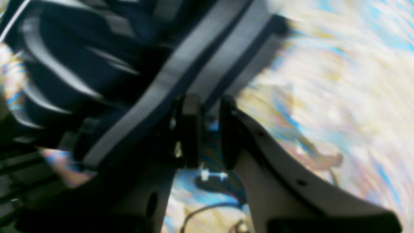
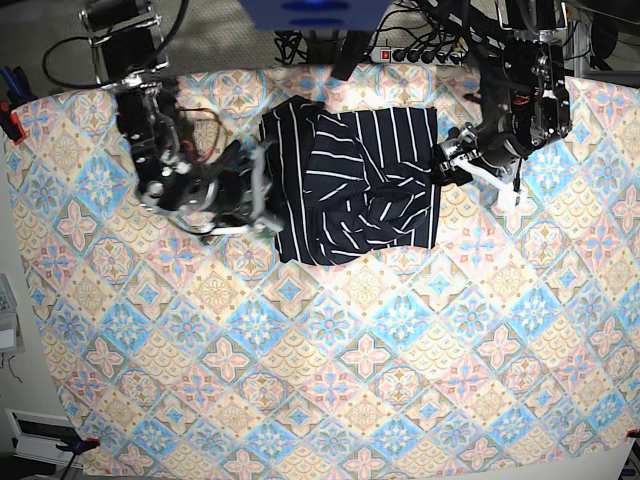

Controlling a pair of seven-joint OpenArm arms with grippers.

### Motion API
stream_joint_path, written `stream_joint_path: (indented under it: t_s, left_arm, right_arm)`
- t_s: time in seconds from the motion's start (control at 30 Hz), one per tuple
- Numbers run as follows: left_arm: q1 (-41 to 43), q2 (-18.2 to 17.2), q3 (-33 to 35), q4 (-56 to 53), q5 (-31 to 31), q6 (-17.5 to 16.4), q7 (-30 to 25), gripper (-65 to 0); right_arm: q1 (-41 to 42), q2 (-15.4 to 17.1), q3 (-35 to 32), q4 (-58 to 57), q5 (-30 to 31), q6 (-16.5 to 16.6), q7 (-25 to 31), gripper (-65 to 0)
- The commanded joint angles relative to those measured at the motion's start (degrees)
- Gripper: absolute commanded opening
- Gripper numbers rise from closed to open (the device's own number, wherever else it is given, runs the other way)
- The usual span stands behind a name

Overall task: Fold the T-shirt properly
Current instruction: 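Fold the held shirt end over toward the left gripper, then press the folded end flat with the right gripper and release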

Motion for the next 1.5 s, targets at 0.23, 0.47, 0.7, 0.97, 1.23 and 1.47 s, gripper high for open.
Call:
stream_joint_path:
  t_s: [0.23,0.47,0.7,0.97,1.23,1.47]
  left_arm:
    - [-0.4,-0.3,-0.3,0.9,-0.8,-0.4,-0.5,-24.4]
    - [-0.3,-0.4,-0.6,1.1,-0.8,-0.4,-0.5,-24.4]
    - [0.0,-0.5,-4.1,1.2,-0.8,-0.4,-0.3,-24.4]
    - [0.1,-0.3,-3.9,1.2,-0.8,-0.4,-0.3,-24.4]
    - [1.0,-0.3,-3.9,1.8,-0.9,-0.4,-0.2,-24.4]
    - [3.7,-0.3,-3.9,6.9,-0.8,-0.4,-0.2,-24.4]
  right_arm:
    - [6.8,-3.2,-15.6,0.6,1.2,0.1,1.5,-54.3]
    - [10.1,-8.8,-23.3,-1.4,1.1,0.1,1.5,-54.2]
    - [10.2,-10.2,-16.5,0.7,-1.9,0.1,1.5,-54.4]
    - [10.4,-8.5,-12.2,-1.3,-2.5,0.1,3.5,-54.4]
    - [13.8,-14.8,-15.0,-11.5,-2.6,0.1,10.5,-54.2]
    - [20.1,-17.5,-14.8,-26.8,-2.6,0.1,20.7,-54.2]
